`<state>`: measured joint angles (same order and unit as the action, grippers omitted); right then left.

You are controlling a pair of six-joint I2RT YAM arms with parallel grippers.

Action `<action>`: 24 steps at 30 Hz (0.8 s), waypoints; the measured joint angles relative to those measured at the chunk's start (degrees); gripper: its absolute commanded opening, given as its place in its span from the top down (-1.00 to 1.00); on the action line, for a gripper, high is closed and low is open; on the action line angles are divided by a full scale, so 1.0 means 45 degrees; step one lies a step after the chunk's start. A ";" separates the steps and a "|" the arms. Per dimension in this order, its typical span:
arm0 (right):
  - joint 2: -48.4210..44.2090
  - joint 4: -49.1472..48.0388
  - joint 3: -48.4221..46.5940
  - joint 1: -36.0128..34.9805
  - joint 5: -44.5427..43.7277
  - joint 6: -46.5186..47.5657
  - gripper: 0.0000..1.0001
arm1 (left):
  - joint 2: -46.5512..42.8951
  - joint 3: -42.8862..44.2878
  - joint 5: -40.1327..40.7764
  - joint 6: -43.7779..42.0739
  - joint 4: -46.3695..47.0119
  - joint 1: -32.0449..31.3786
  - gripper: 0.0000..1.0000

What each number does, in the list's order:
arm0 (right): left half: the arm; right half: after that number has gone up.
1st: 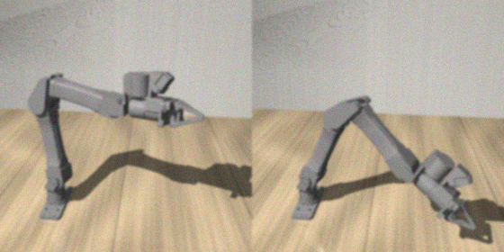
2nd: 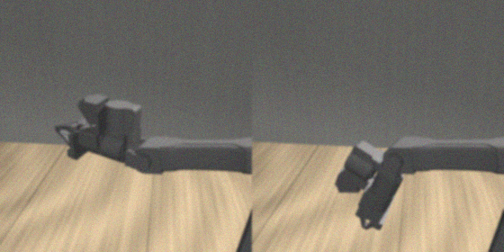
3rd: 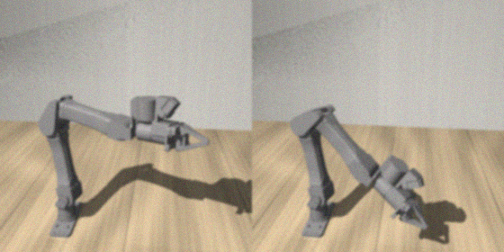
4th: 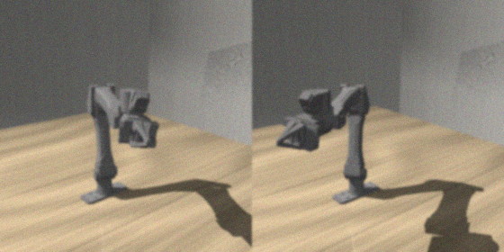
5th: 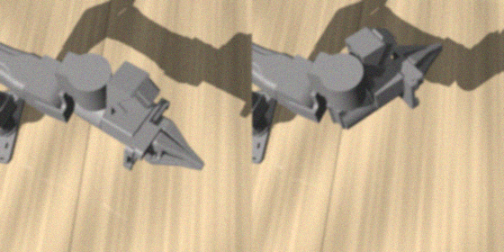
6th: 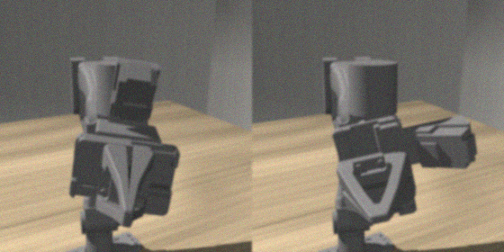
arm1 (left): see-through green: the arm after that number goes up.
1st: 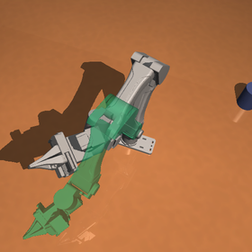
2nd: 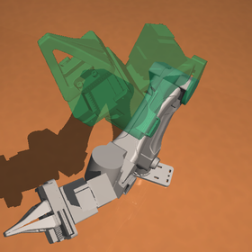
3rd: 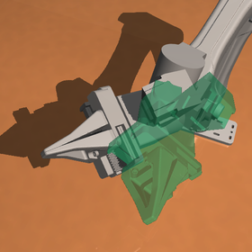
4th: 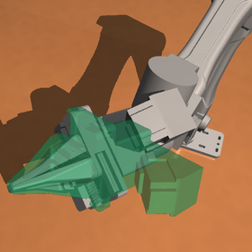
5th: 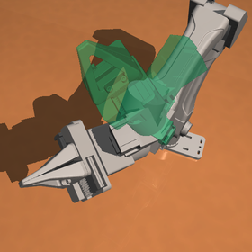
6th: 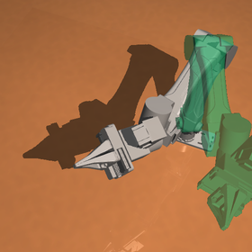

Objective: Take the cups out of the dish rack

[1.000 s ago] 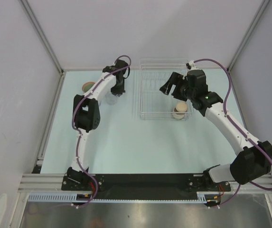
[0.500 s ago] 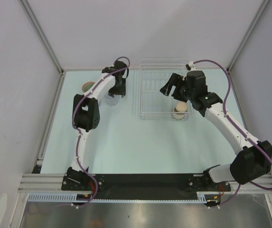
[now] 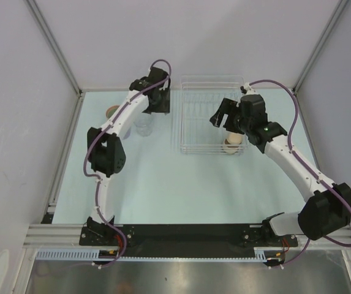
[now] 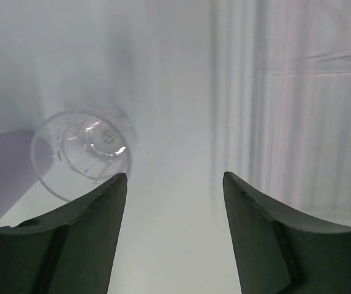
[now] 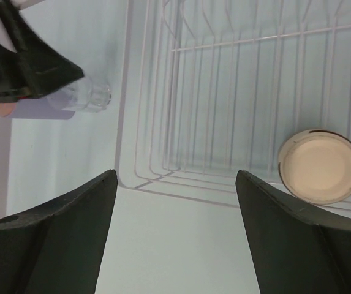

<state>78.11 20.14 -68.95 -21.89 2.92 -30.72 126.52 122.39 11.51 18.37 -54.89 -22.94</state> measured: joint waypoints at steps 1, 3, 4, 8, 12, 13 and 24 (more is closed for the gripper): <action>-0.0053 0.0034 0.0073 0.0005 -0.0185 0.0126 -0.67 | -0.0330 0.0131 -0.0049 0.0000 0.0073 -0.0238 -0.39; -0.0151 0.0199 0.0185 0.0019 -0.0510 0.0306 -0.67 | -0.1117 0.0185 -0.0413 0.0010 0.0389 -0.0719 -0.38; -0.0185 0.0306 0.0204 0.0024 -0.0665 0.0393 -0.66 | -0.1617 0.0107 -0.0661 0.0024 0.0646 -0.0962 -0.39; -0.0194 0.0831 0.0219 0.0019 -0.1302 0.0554 -0.65 | -0.4949 -0.2730 -0.2560 0.0559 0.2973 -0.1724 -0.42; -0.0185 0.1209 0.0520 -0.0078 -0.2040 0.0743 -0.65 | -0.8315 -0.6130 -0.4085 0.1292 0.5042 -0.1982 -0.43; -0.0165 0.1316 0.0631 -0.0102 -0.2239 0.0782 -0.67 | -0.8879 -0.6732 -0.4260 0.1418 0.5421 -0.2035 -0.43; 0.0758 0.1749 0.0952 -0.0170 -0.4201 0.0850 -0.75 | -1.0040 -0.9772 -0.4711 0.1593 0.6509 -0.3735 -0.42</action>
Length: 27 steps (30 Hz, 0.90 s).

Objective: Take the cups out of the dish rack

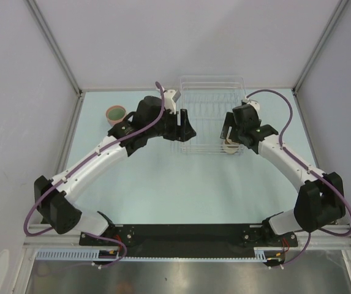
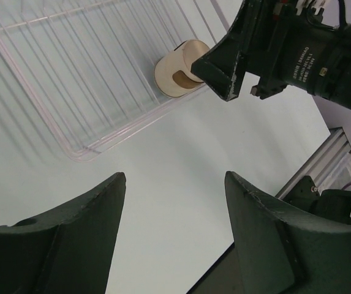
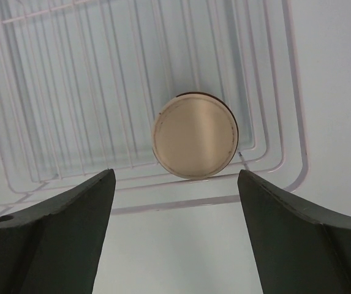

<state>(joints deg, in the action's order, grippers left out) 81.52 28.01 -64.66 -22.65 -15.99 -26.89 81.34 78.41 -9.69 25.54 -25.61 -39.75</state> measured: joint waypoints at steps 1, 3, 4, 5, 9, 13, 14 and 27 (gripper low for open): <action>0.0126 -0.0005 0.0005 0.0005 -0.0107 0.0000 -0.74 | 0.0000 -0.0019 -0.0005 0.0000 0.0010 -0.0015 -0.42; 0.0413 -0.0029 0.0010 0.0000 -0.0321 0.0000 -0.74 | 0.0000 -0.0019 -0.0005 0.0000 0.0063 -0.0049 -0.42; 0.0534 -0.0058 0.0010 0.0000 -0.0398 0.0000 -0.75 | 0.0000 -0.0019 -0.0005 -0.0005 0.0097 -0.0053 -0.43; 0.0709 -0.0102 0.0005 0.0000 -0.0471 0.0000 -0.74 | 0.0000 -0.0019 -0.0005 0.0000 0.0131 -0.0058 -0.42; 0.1671 -0.0189 -0.0238 0.0005 -0.0695 -0.0005 -0.75 | 0.0000 -0.0019 -0.0005 -0.0010 0.0146 -0.0058 -0.42; 0.2443 -0.0364 -0.0525 0.0005 -0.0928 -0.0010 -0.62 | 0.0000 -0.0019 0.0005 -0.0024 0.0141 -0.0063 -0.43; 0.2584 -0.0423 -0.0573 0.0010 -0.0957 -0.0010 -0.52 | 0.0000 -0.0024 0.0005 -0.0024 0.0136 -0.0063 -0.43; 0.3036 -0.0651 -0.0894 0.0015 -0.0908 -0.0136 1.00 | 0.0000 -0.0189 0.0073 -0.0034 -0.0053 -0.0063 -0.42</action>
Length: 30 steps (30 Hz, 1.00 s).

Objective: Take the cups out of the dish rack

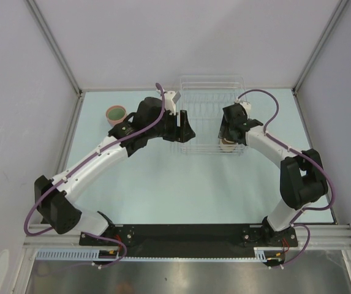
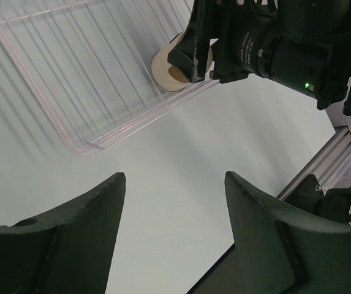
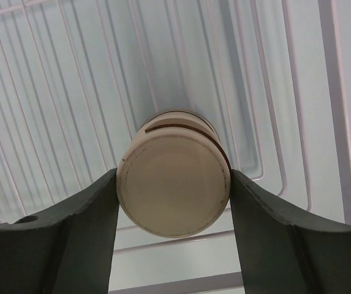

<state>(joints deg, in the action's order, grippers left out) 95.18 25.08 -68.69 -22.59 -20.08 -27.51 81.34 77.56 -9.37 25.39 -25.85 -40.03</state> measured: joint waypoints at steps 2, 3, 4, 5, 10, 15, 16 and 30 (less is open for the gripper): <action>-0.0005 0.0000 0.0000 0.0000 0.0000 0.0000 1.00 | 0.0000 0.0000 0.0000 0.0005 -0.0005 0.0000 -0.41; -0.0010 0.0000 0.0005 0.0000 0.0000 0.0000 1.00 | 0.0000 0.0000 0.0000 0.0005 -0.0010 0.0000 -0.41; -0.0029 -0.0005 0.0015 0.0000 -0.0005 0.0000 1.00 | 0.0000 0.0000 0.0015 0.0010 -0.0005 0.0000 -0.41; -0.0058 0.0000 0.0019 0.0000 -0.0010 0.0000 1.00 | 0.0000 0.0000 0.0034 0.0010 -0.0005 0.0000 -0.41; -0.0622 0.0335 -0.0316 0.0000 0.0146 -0.0005 1.00 | -0.0005 0.0000 0.0257 -0.0005 -0.0005 0.0000 -0.65; -0.1010 0.0491 -0.1987 0.0151 0.1132 -0.0238 1.00 | -0.0024 0.0461 0.0855 -0.0296 -0.0403 0.0024 -0.96; -0.1273 0.0325 -0.2108 0.0233 0.1569 -0.0359 1.00 | -0.0068 0.0588 0.0937 -0.0325 -0.0403 0.0073 -1.00; -0.4279 -0.7898 0.2657 0.2647 1.0195 -0.5931 1.00 | -0.2749 -0.2472 -0.3007 0.4104 0.5328 0.3891 -1.00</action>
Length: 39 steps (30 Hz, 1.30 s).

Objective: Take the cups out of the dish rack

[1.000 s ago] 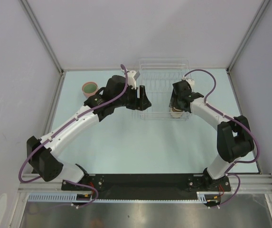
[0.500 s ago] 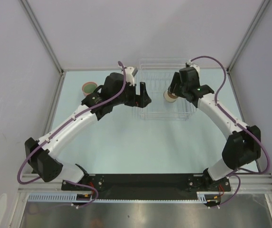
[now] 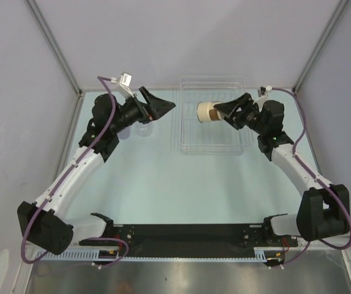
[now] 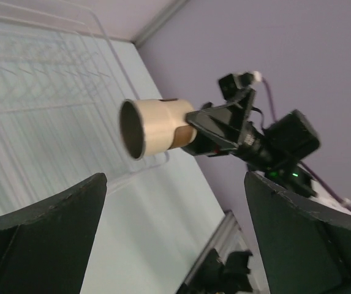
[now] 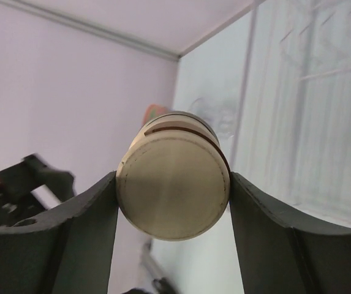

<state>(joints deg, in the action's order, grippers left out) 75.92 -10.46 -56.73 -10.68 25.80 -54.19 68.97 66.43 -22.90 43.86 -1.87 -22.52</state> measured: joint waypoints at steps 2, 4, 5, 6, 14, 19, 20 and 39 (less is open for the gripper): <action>0.0175 -0.1681 0.0971 -0.0024 0.0899 -0.1282 1.00 | 0.0345 -0.0461 -0.0957 0.0942 0.1307 0.0049 -0.99; 0.0505 -0.3099 0.1520 -0.0121 0.1525 -0.2278 1.00 | 0.0675 -0.0971 -0.1758 0.1851 0.2676 0.0049 -0.96; 0.0748 -0.3895 0.1715 -0.0199 0.1836 -0.2817 1.00 | 0.0869 -0.1321 -0.2244 0.2463 0.3526 0.0049 -0.96; 0.0889 -0.4367 0.1812 -0.0233 0.1982 -0.3143 1.00 | 0.1015 -0.1511 -0.2511 0.2827 0.3993 0.0049 -0.96; 0.2016 -1.0088 0.2263 -0.0398 0.2890 -0.6465 1.00 | 0.1506 -0.2108 -0.3740 0.4527 0.6314 0.0049 -0.94; 0.2934 -1.1662 0.2254 -0.0811 0.3303 -0.7475 1.00 | 0.1511 -0.2108 -0.3978 0.4949 0.7096 0.0049 -0.90; 0.2973 -1.1667 0.2254 -0.0967 0.3395 -0.7509 1.00 | 0.1515 -0.2108 -0.3993 0.4988 0.7198 0.0049 -0.89; 0.3138 -1.2254 0.1860 -0.2215 0.3842 -0.6572 1.00 | 0.2011 -0.2132 -0.4260 0.5974 0.7427 0.0049 0.99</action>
<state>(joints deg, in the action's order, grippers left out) 90.04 -65.60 -48.36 -20.64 43.09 -83.77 78.02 56.84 -42.06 70.74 31.55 -22.31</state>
